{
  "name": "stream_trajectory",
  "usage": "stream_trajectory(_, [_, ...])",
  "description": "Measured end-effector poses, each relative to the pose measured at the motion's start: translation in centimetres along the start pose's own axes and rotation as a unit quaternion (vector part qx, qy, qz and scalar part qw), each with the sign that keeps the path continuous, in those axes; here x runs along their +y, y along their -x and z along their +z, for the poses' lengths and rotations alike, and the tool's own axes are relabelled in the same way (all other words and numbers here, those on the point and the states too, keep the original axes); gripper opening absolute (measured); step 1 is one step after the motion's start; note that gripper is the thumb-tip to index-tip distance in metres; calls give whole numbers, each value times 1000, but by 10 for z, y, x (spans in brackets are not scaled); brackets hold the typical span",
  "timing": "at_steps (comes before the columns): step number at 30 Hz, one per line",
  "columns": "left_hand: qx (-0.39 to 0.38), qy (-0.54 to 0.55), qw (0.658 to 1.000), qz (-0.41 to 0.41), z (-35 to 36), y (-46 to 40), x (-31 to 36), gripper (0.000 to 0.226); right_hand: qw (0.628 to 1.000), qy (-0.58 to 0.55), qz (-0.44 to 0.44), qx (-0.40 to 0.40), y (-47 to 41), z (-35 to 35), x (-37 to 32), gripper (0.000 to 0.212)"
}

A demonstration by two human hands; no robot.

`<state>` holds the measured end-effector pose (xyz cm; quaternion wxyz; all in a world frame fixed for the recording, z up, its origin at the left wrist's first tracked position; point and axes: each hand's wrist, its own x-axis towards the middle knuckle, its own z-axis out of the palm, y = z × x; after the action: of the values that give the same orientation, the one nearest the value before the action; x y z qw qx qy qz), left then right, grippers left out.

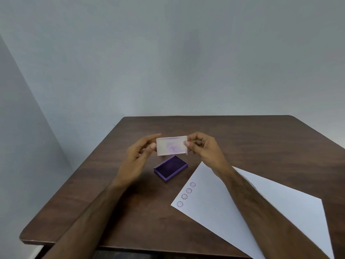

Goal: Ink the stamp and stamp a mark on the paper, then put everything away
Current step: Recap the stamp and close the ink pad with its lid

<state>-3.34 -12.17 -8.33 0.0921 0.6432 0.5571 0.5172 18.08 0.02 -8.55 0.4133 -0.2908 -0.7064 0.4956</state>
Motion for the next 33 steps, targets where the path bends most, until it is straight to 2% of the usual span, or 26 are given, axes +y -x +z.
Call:
stream_trajectory(3, [2, 13, 1000, 15, -2, 0, -6, 30, 1000, 20, -7, 3, 0, 4, 3, 2])
stream_trajectory(9, [4, -58, 998, 17, 0, 3, -13, 19, 998, 51, 5, 43, -3, 5, 8, 11])
stream_trajectory(13, [4, -67, 997, -28, -3, 3, -17, 15, 989, 141, 13, 45, -3, 9, 6, 13])
stream_trajectory(16, [-23, -26, 997, -68, -5, 3, -22, 17, 981, 189, 19, 45, -4, 12, 7, 13])
stream_trajectory(19, [-42, 0, 995, -92, -9, 3, -24, 14, 980, 197, 15, 32, -4, 12, 8, 16])
stream_trajectory(26, [-87, -29, 991, -99, -15, 6, -25, 21, 974, 225, -10, -12, 0, 8, 9, 19])
stream_trajectory(33, [-112, -55, 988, -95, -14, 6, -24, 23, 968, 242, 0, -62, -1, 2, 10, 41])
